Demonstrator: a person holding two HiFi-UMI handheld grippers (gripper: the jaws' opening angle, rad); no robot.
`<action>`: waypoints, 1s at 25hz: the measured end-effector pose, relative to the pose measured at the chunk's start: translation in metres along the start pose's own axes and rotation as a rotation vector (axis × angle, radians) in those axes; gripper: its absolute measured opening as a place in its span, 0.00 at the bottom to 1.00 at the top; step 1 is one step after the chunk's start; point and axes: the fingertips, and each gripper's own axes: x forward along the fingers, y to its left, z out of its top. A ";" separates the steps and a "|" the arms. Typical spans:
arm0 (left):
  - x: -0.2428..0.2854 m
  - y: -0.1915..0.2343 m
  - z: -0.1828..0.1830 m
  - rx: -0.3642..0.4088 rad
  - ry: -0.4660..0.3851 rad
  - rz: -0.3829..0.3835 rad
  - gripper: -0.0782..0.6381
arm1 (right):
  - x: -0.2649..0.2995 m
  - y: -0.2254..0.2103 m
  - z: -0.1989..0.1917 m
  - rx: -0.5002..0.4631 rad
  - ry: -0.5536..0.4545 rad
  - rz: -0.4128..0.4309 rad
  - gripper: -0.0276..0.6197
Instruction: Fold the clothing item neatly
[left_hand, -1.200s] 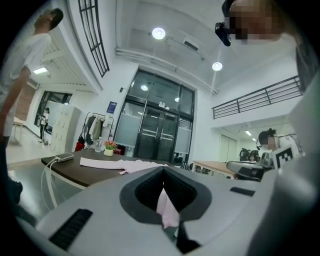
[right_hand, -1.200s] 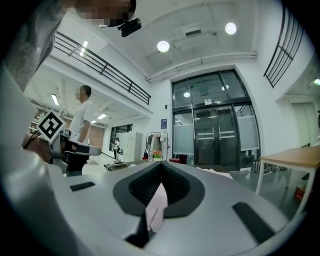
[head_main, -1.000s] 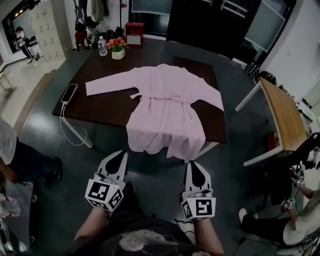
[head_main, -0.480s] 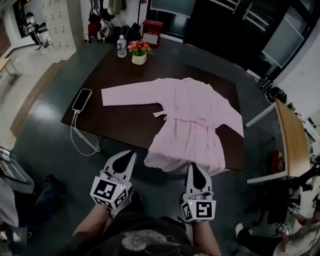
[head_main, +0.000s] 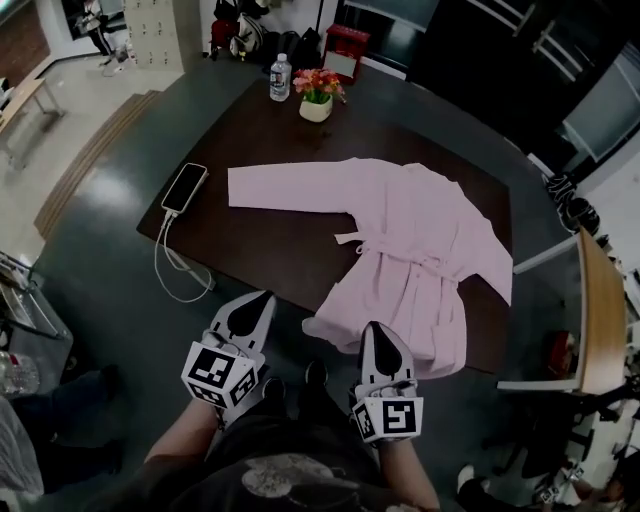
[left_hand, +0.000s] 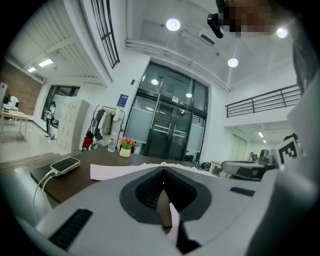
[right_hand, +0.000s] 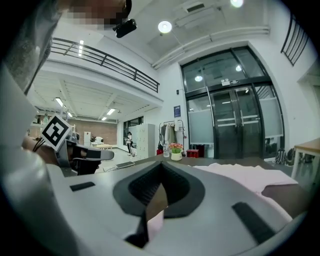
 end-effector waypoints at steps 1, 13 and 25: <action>0.003 0.000 0.002 -0.006 -0.004 0.013 0.12 | 0.007 -0.002 0.000 0.001 0.005 0.021 0.03; 0.023 0.040 0.033 0.030 -0.057 0.287 0.12 | 0.112 0.038 0.016 0.011 -0.030 0.376 0.03; 0.054 0.178 0.015 0.045 0.050 0.296 0.12 | 0.256 0.106 -0.020 -0.061 0.143 0.392 0.03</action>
